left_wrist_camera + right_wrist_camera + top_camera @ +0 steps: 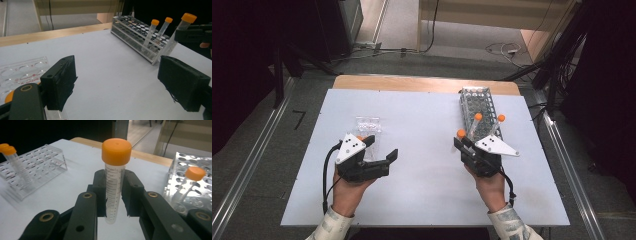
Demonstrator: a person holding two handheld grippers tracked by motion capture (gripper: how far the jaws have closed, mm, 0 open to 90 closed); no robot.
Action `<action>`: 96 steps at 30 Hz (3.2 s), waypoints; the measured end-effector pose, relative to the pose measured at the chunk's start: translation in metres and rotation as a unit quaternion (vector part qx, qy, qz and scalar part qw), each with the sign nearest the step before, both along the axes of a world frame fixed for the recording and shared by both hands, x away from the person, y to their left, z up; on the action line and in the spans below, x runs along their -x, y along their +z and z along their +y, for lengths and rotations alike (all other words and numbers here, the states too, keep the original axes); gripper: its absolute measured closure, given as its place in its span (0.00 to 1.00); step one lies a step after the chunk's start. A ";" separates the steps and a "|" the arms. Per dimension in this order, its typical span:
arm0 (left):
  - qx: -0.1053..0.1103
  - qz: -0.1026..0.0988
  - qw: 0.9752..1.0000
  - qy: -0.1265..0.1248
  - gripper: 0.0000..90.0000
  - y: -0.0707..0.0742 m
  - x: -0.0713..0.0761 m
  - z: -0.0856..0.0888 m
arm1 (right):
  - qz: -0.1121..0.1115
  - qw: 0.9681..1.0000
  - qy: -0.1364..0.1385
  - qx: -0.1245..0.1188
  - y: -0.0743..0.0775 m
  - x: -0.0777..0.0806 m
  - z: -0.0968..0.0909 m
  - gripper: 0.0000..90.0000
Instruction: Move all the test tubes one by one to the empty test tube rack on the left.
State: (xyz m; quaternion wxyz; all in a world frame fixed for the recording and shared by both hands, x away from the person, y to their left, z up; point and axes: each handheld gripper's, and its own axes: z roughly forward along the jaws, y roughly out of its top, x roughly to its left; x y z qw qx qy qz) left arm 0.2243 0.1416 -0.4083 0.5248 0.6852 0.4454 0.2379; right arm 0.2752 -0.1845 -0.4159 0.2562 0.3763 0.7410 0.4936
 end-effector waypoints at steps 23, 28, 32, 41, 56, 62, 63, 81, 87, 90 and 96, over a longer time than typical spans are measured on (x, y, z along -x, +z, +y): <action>-0.010 0.009 0.999 -0.046 0.18 -0.008 0.005 -0.028 | 0.020 0.996 0.083 0.022 -0.019 0.022 0.051 0.80; -0.007 0.011 0.998 -0.059 0.24 -0.011 0.006 -0.033 | 0.027 0.994 0.103 0.026 -0.024 0.027 0.063 0.80; -0.006 0.009 0.997 -0.074 0.35 -0.012 0.008 -0.037 | 0.032 0.992 0.119 0.028 -0.027 0.033 0.073 0.80; -0.009 0.008 0.995 -0.102 0.59 -0.017 0.010 -0.044 | 0.040 0.989 0.140 0.028 -0.031 0.039 0.086 0.80; -0.036 -0.001 0.994 -0.101 0.77 -0.020 0.012 -0.049 | 0.048 0.987 0.151 0.026 -0.032 0.043 0.090 0.80; -0.038 -0.003 0.994 -0.100 0.77 -0.020 0.012 -0.049 | 0.049 0.987 0.152 0.024 -0.032 0.043 0.090 0.78; -0.038 -0.003 0.994 -0.099 0.77 -0.020 0.012 -0.049 | 0.050 0.987 0.154 0.024 -0.032 0.043 0.090 0.74; -0.025 -0.002 0.996 -0.086 0.78 -0.015 0.011 -0.039 | 0.071 0.983 0.164 0.028 -0.032 0.039 0.091 0.27; -0.010 -0.006 0.998 -0.066 0.78 -0.003 0.011 -0.018 | 0.072 0.984 0.162 0.028 -0.032 0.039 0.088 0.27; -0.004 -0.006 0.999 -0.050 0.78 0.004 0.009 -0.003 | 0.070 0.984 0.158 0.027 -0.032 0.037 0.086 0.27; 0.008 -0.002 1.000 -0.023 0.78 0.010 0.006 0.018 | 0.070 0.985 0.155 0.028 -0.031 0.036 0.084 0.27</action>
